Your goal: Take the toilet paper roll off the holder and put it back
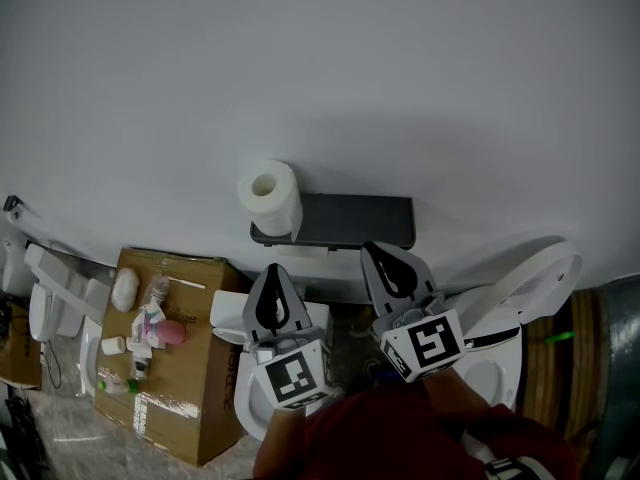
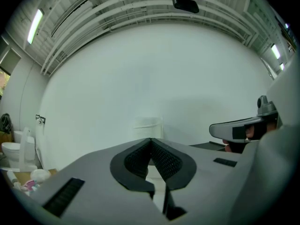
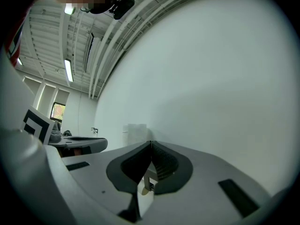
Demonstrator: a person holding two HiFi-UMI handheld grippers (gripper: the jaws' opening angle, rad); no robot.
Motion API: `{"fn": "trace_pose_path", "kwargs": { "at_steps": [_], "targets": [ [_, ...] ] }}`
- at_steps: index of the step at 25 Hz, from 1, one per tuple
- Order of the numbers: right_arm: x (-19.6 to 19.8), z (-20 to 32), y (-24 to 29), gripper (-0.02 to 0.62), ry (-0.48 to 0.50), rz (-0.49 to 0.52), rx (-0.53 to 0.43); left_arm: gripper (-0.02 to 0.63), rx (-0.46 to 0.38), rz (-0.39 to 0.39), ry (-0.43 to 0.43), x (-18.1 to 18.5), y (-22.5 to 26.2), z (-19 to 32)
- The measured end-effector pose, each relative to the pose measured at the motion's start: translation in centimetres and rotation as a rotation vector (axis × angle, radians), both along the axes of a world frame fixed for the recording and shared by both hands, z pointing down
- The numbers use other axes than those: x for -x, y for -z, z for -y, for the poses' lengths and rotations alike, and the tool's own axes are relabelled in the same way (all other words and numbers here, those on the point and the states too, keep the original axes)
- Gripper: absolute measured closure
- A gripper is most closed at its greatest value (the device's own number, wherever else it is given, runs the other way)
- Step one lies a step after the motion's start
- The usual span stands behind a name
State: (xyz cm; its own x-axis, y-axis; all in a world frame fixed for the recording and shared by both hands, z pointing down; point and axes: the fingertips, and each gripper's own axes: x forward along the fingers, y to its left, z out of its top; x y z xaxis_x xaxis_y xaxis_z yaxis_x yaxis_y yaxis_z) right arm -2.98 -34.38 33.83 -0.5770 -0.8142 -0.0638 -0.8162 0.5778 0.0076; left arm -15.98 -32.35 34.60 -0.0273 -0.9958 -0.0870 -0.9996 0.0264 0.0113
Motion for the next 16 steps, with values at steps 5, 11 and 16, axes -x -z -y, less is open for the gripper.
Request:
{"fn": "trace_pose_path", "kwargs": {
  "at_steps": [5,11,16],
  "targets": [
    [-0.2,-0.1,0.0,0.578,-0.003,0.002,0.002,0.591,0.003,0.005,-0.001,-0.1,-0.1,-0.1],
    [-0.7,-0.1,-0.1,0.578,-0.019,0.000,-0.002,0.591,-0.006,-0.013,-0.014,-0.8,0.1,-0.1],
    [-1.0,-0.1,0.0,0.578,-0.021,-0.003,-0.002,0.591,-0.005,-0.018,-0.018,-1.1,0.2,0.0]
  ]
}}
